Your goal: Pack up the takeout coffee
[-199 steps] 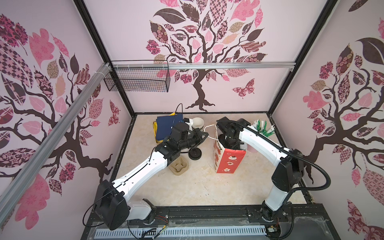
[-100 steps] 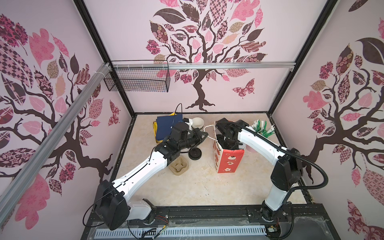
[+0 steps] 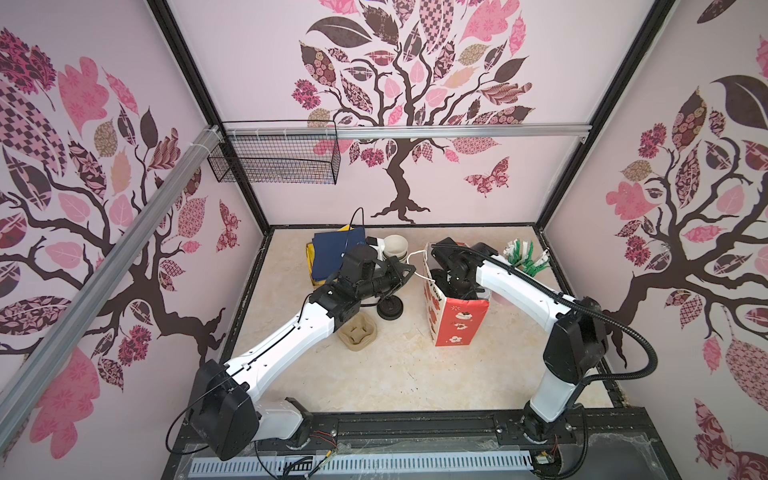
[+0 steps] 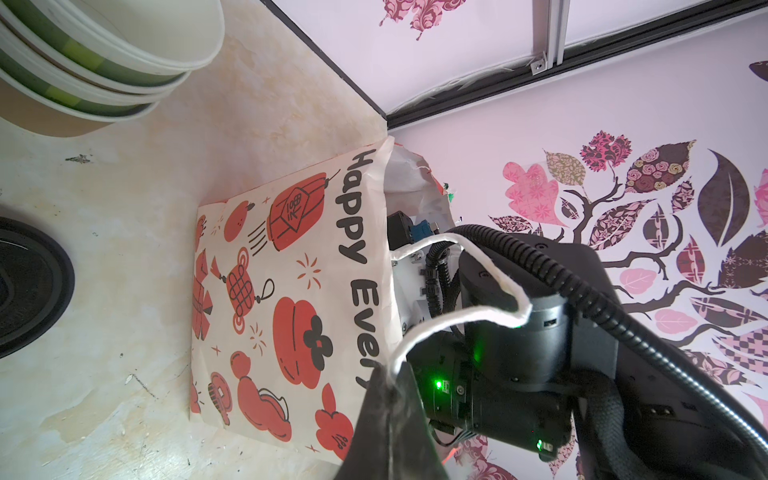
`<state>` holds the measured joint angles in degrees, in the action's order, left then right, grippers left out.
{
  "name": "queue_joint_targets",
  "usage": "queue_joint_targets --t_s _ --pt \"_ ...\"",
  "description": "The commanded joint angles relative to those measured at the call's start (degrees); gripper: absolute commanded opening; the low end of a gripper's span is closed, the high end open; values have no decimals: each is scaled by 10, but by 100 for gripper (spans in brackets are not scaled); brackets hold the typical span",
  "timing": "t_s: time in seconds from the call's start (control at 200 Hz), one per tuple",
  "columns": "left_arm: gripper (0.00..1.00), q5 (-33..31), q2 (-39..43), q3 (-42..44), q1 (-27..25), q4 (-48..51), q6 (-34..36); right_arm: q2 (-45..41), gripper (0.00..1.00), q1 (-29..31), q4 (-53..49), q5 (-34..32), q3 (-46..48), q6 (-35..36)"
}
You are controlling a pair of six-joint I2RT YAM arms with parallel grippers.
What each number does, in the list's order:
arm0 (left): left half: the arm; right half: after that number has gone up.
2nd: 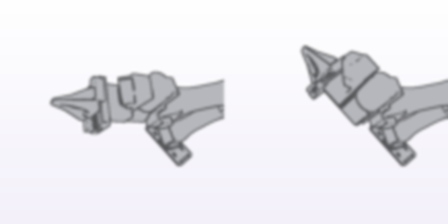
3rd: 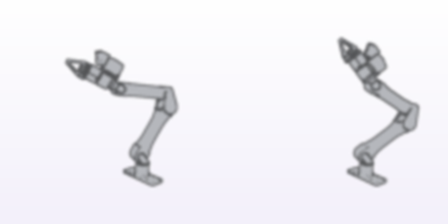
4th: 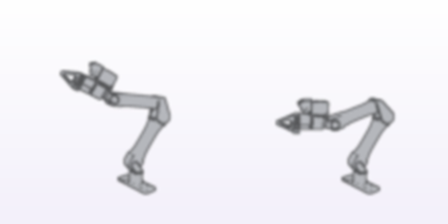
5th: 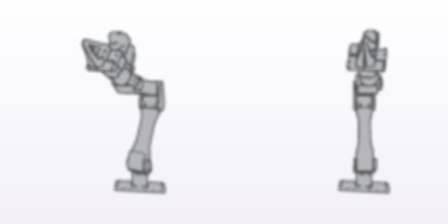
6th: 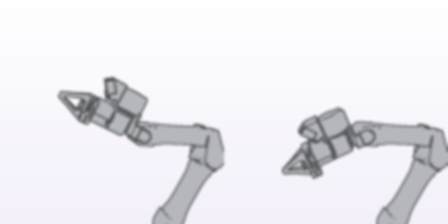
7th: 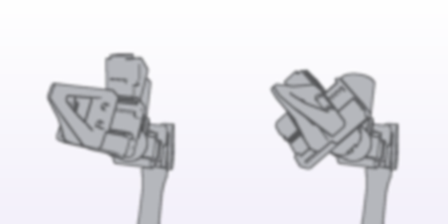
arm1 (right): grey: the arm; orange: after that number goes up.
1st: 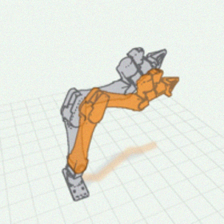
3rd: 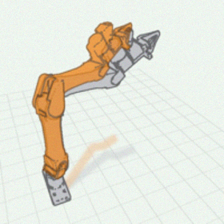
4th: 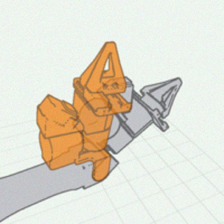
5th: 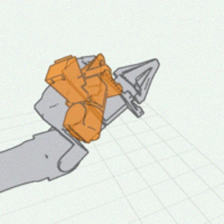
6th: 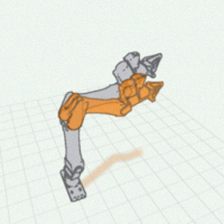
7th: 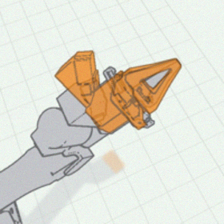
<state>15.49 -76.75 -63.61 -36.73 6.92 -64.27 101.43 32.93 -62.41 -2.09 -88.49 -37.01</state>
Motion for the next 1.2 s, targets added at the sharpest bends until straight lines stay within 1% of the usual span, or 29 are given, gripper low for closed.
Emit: queue_joint_targets --t_s 0.0,0.195,0.4,0.515,0.875,0.975,1.195 --pt "0 3 4 17 3 -3 4 59 56 -6 -9 -32 53 1" --pt "0 4 3 16 3 -4 5 65 55 -6 -12 -33 52 5" --pt "0 4 3 15 2 -4 6 40 55 -5 -69 -61 -37 6" --pt "0 4 2 15 3 -4 6 28 55 -8 -87 -68 -67 5" --pt "0 6 2 13 5 2 9 16 54 -16 -52 -66 -68 3" --pt "0 6 2 11 5 4 10 8 54 -16 -41 -56 -73 4" --pt "0 7 -2 6 5 6 13 -3 54 -16 -69 -58 -99 7"
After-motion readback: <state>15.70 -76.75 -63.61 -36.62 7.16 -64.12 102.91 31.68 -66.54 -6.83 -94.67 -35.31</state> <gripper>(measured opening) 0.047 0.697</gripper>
